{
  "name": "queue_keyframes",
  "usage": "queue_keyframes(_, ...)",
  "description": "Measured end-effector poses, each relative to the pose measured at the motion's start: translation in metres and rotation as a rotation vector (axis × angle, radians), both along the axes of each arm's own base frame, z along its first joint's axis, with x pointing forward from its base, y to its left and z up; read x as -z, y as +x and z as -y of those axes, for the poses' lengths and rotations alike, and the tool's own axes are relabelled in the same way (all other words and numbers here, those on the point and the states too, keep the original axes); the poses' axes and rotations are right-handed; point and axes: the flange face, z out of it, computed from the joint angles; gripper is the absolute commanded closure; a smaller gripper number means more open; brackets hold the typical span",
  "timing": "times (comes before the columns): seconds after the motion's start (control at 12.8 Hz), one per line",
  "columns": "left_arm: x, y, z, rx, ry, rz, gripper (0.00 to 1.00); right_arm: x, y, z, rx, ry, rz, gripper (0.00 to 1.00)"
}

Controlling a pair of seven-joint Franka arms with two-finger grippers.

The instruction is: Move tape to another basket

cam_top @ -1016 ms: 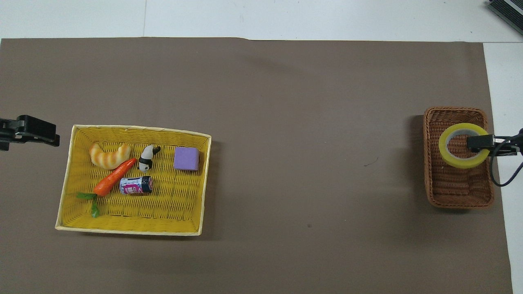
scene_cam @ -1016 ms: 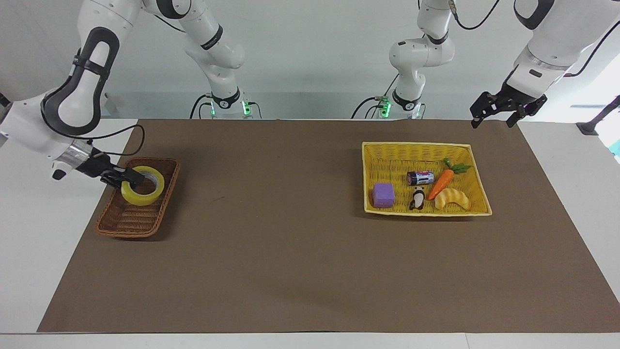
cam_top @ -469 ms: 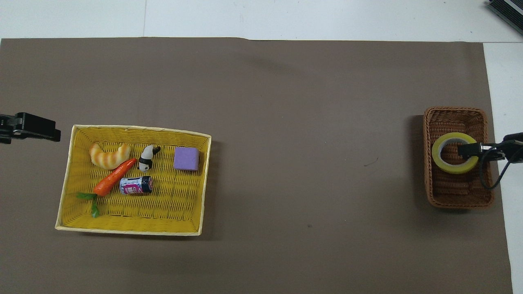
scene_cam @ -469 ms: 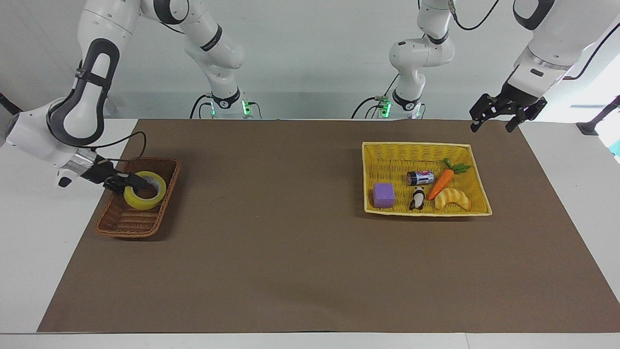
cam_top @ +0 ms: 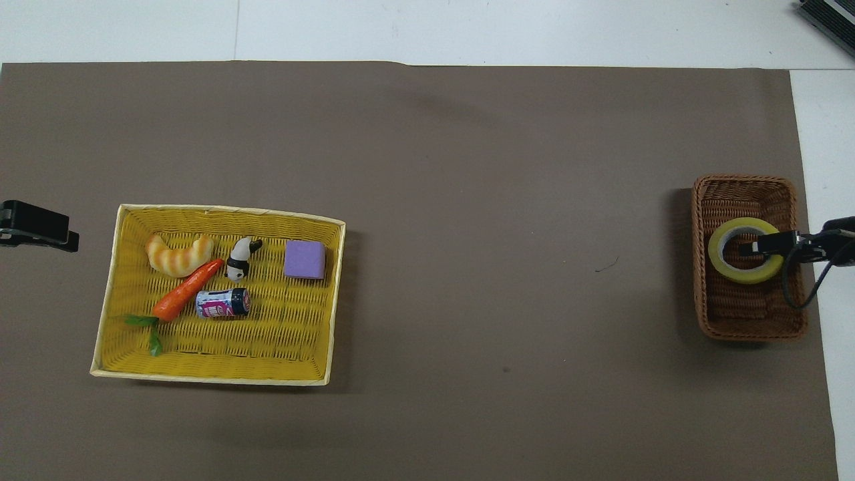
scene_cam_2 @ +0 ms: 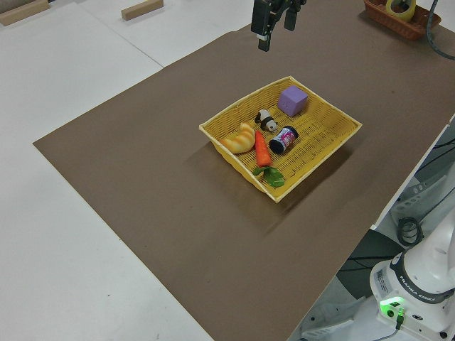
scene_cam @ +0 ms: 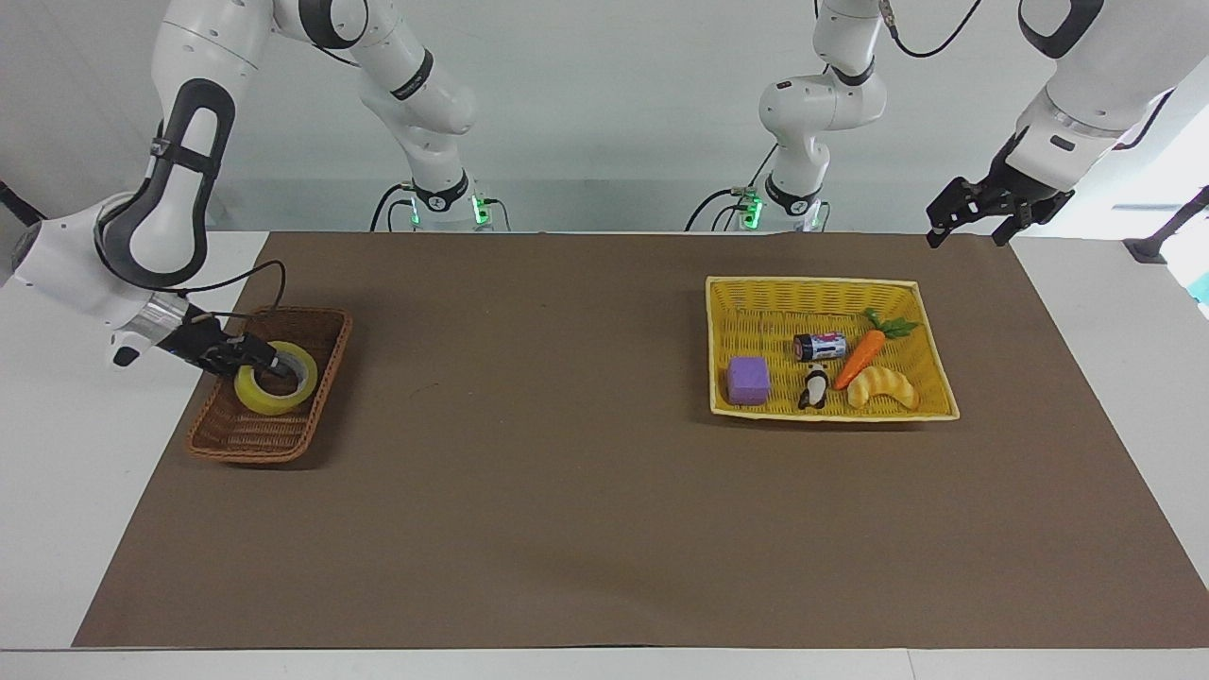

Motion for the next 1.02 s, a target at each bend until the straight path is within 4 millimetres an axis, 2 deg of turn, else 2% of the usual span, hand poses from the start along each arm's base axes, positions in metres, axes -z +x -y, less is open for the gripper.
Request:
queue_keyframes(0.23,-0.001,-0.001,0.002,0.004,0.0,-0.001,0.0,-0.017,0.007,0.007,0.005,-0.019,0.034,0.0)
queue_keyframes(0.47,-0.001,-0.001,0.002,0.003,0.0,-0.001,0.0,-0.068,0.029,0.002,0.021,-0.068,0.108,0.0)
queue_keyframes(0.7,-0.001,-0.001,0.002,0.004,0.0,-0.001,0.0,-0.117,0.045,-0.037,0.002,-0.192,0.106,0.0)
queue_keyframes(1.02,-0.001,-0.001,0.002,0.003,0.0,-0.002,0.0,-0.168,0.055,-0.109,-0.014,-0.374,0.095,0.0)
